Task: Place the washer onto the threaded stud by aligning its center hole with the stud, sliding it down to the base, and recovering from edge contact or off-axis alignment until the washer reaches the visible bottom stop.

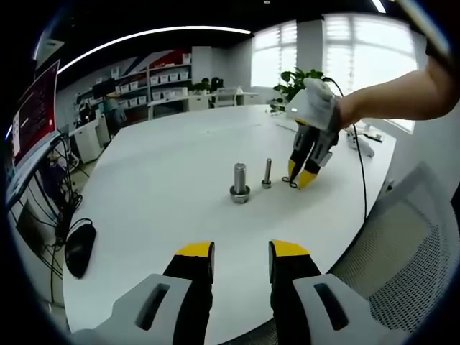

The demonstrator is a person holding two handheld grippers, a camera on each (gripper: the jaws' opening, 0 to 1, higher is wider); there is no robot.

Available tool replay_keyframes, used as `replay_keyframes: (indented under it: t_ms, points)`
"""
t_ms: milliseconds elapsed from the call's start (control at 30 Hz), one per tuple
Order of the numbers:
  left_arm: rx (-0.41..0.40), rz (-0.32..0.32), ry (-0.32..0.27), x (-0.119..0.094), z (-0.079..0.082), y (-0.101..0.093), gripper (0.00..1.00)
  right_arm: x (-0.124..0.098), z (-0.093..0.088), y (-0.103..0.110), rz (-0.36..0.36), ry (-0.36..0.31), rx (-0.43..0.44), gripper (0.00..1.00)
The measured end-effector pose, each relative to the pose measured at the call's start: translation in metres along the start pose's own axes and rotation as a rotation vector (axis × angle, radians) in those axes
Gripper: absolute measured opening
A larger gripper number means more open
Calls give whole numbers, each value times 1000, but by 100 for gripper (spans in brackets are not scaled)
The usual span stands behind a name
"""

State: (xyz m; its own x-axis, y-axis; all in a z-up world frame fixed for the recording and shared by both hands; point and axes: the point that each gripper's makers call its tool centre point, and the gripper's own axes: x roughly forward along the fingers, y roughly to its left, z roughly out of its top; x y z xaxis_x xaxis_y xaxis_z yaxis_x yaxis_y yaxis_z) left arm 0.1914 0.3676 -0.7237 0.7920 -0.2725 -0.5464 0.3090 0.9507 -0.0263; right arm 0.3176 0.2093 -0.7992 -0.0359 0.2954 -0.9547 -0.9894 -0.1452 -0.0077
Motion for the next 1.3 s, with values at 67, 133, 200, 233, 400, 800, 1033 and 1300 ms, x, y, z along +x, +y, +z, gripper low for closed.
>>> replay_keyframes:
  t_ms: [67, 133, 200, 233, 400, 800, 1033, 1300]
  points:
    - [-1, 0, 0, 0, 0, 0, 28, 0, 0, 0, -4, 6, -5, 16]
    - [-1, 1, -1, 0, 0, 0, 28, 0, 1, 0, -10, 14, -3, 16]
    - [-2, 0, -2, 0, 0, 0, 28, 1, 1, 0, -16, 16, -2, 17]
    - [-1, -1, 0, 0, 0, 0, 28, 1, 1, 0, -18, 17, -9, 17]
    - [3, -3, 1, 0, 0, -1, 28, 0, 1, 1, -30, 25, -28, 16]
    - [7, -5, 3, 0, 0, -1, 28, 2, 1, -2, -111, -51, 50, 14]
    - [7, -3, 4, 0, 0, -1, 28, 0, 3, -4, -122, -119, 178, 14]
    - [6, -1, 5, 0, -1, 0, 28, -6, 15, 3, -87, -158, 238, 14]
